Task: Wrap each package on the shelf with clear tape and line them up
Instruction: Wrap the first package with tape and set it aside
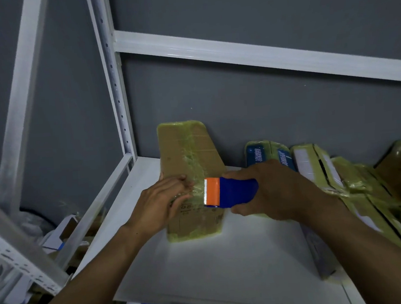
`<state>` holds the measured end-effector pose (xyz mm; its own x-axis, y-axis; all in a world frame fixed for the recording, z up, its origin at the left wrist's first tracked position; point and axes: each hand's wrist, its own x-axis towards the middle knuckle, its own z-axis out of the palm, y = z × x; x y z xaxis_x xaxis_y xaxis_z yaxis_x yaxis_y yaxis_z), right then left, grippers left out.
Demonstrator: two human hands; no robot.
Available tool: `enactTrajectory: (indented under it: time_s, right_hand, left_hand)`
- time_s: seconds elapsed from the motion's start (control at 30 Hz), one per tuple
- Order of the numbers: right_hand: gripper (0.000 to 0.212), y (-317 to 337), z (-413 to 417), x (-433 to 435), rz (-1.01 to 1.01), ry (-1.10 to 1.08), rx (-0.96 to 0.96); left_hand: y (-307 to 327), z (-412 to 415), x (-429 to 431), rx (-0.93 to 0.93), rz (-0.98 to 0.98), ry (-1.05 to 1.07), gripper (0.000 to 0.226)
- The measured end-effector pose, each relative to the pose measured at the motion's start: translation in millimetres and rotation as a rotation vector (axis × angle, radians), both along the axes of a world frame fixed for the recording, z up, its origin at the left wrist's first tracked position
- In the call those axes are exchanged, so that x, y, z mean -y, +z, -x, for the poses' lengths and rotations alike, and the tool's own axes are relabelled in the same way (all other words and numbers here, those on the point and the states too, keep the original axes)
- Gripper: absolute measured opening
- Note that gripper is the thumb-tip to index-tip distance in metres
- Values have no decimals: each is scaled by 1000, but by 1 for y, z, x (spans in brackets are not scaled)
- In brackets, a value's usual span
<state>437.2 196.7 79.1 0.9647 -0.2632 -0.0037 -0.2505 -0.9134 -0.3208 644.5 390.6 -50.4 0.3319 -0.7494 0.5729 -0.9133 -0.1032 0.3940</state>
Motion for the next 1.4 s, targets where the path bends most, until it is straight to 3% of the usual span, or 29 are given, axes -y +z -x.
enactTrajectory:
  time_s: [0.27,0.47,0.6,0.9,1.03,1.4]
  right_hand:
    - [69,5,8,5,37,3,-27]
    - [65,-4,-2,-1,29,11,-1]
    - [68,-5,-2,-1,48,3,-25]
    - [66,-9,3,-3,-22,-8,-19]
    - [56,-10,6,-5,-24,7,1]
    - [67,2,22,4,57,-41,-17]
  left_hand:
    - [2,3,-10,133,-46,-76,35]
    - [-4,1,-20,204,-113,-16,57]
    - [3,5,-8,195,-24,-8,35]
    - [15,8,7,182,-12,-59,34]
    - [14,4,7,203,-14,-56,31]
    - [10,-3,-3,203,-87,-105,38]
